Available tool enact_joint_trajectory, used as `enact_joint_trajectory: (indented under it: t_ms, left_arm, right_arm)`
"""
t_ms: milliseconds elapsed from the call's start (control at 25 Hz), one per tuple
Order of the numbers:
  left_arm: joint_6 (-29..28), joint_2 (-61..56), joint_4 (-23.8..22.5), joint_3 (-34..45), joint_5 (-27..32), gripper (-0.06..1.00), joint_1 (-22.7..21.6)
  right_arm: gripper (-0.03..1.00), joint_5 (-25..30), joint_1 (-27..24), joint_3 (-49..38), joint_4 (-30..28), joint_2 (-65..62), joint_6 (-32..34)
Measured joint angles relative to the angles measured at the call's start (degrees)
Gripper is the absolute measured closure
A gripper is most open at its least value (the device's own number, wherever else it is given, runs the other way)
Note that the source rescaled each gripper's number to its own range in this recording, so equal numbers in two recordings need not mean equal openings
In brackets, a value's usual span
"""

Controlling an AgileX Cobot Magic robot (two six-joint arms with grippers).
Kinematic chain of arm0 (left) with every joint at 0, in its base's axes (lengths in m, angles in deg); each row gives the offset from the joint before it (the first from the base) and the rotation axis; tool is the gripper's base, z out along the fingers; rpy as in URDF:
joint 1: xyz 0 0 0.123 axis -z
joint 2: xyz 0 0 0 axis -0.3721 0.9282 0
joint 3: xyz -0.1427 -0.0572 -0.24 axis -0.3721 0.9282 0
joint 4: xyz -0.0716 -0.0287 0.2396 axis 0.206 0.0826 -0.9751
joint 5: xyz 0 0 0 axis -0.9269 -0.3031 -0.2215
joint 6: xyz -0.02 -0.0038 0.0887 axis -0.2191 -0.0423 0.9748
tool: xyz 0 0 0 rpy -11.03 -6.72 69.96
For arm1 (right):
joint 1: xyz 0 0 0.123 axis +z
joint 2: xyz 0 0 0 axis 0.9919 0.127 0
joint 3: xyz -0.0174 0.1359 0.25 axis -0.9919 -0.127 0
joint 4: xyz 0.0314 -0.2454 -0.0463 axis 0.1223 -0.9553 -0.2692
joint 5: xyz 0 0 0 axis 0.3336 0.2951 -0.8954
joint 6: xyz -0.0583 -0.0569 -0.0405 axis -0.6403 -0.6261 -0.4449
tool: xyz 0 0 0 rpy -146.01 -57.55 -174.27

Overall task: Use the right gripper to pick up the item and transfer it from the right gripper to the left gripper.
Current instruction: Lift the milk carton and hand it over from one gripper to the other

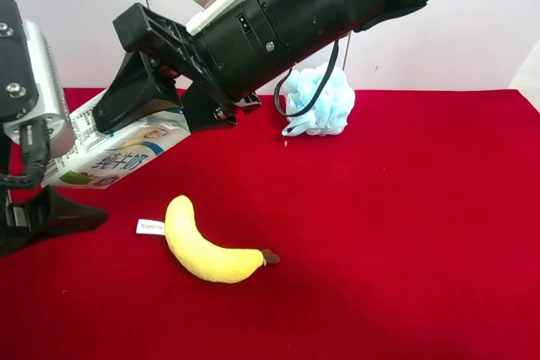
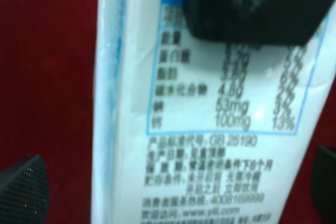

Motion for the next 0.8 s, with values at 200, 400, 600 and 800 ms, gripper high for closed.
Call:
enact_joint_trajectory:
  t_ms: [200, 400, 600, 800]
  left_arm:
    - [0.15, 0.18, 0.0, -0.07, -2.35, 0.26, 0.0]
    - [0.97, 0.18, 0.0, -0.19, -2.54, 0.92, 0.0]
    - [1.43, 0.18, 0.0, -0.19, -2.54, 0.92, 0.0]
    - [1.83, 0.18, 0.0, -0.19, -1.76, 0.92, 0.0]
  right_arm:
    - [0.95, -0.05, 0.0, 0.0, 0.0, 0.0, 0.0]
    - [0.95, -0.77, 0.0, 0.0, 0.69, 0.0, 0.38]
    - [0.95, -0.77, 0.0, 0.0, 0.69, 0.0, 0.62]
    - [0.44, -0.77, 0.0, 0.0, 0.4, 0.0, 1.58]
